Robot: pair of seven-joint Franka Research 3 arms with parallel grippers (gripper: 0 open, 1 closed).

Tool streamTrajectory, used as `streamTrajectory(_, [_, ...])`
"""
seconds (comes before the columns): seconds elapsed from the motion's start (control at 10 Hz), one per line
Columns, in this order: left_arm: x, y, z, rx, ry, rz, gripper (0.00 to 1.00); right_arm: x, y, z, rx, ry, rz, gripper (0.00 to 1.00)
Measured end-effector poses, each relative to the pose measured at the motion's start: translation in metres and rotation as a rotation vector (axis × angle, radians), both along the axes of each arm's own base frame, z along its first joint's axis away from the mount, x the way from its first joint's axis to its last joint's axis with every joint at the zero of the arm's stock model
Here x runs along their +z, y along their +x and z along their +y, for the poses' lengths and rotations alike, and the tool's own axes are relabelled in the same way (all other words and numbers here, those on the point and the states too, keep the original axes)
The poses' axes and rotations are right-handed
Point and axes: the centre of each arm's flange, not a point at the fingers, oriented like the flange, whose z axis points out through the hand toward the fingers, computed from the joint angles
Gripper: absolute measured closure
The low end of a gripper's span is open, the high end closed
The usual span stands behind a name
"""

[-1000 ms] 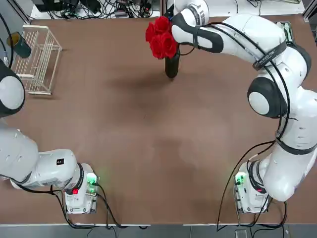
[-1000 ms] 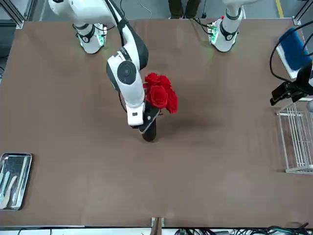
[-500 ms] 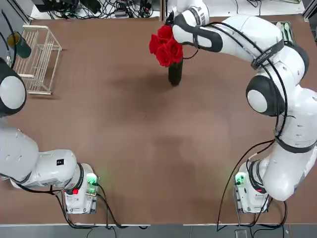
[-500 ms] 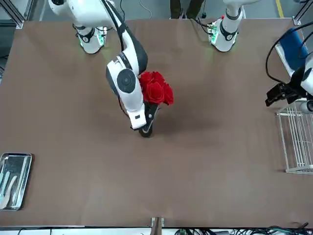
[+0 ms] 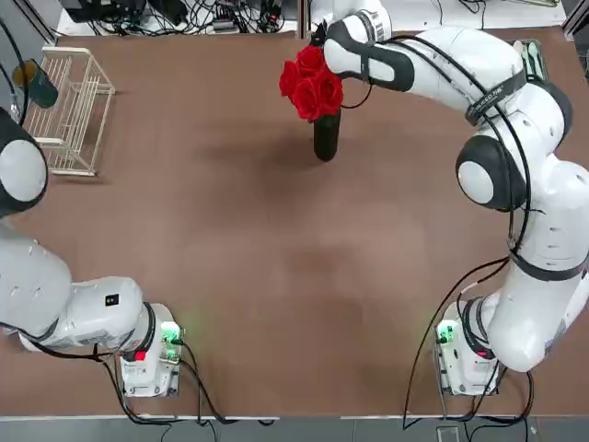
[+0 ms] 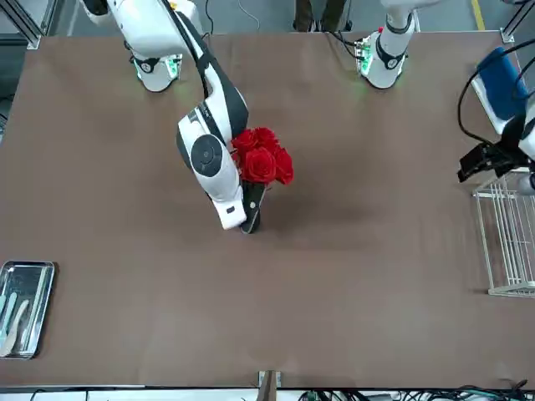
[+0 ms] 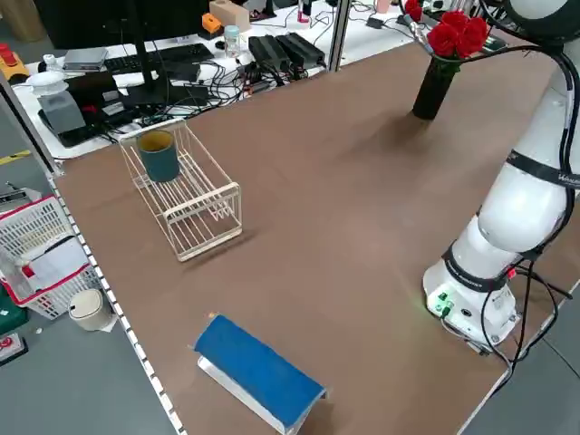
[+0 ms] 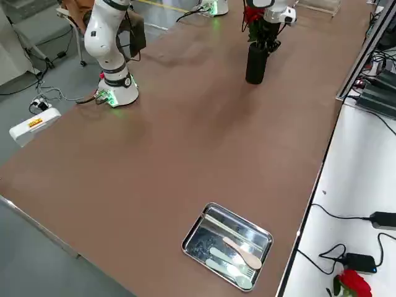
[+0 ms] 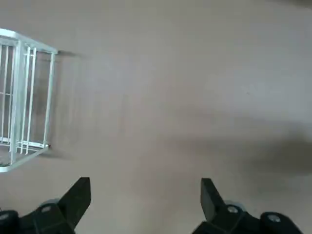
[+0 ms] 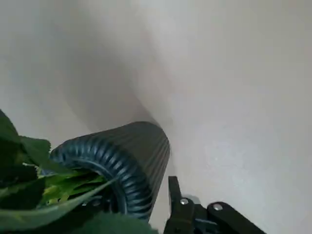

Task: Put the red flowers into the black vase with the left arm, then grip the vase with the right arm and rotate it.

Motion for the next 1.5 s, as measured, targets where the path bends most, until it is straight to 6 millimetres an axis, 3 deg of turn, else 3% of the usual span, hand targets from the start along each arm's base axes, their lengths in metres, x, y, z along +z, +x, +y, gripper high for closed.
streamTrajectory(0.2, [0.000, 0.000, 0.027, 0.045, 0.000, 0.000, 0.00, 0.002, 0.001, 0.001, 0.001, 0.003, -0.004, 0.45])
streamTrajectory(0.5, [-0.001, -0.001, 0.030, 0.052, 0.000, 0.010, 0.00, 0.005, 0.002, 0.001, -0.003, 0.011, -0.005, 0.41])
streamTrajectory(0.8, [-0.002, -0.003, 0.019, 0.074, -0.002, 0.024, 0.00, 0.005, 0.006, -0.008, -0.025, 0.016, 0.024, 0.37])
streamTrajectory(1.5, [0.001, -0.005, -0.027, 0.047, -0.004, 0.024, 0.00, 0.019, 0.007, -0.020, -0.038, 0.018, 0.083, 0.29])
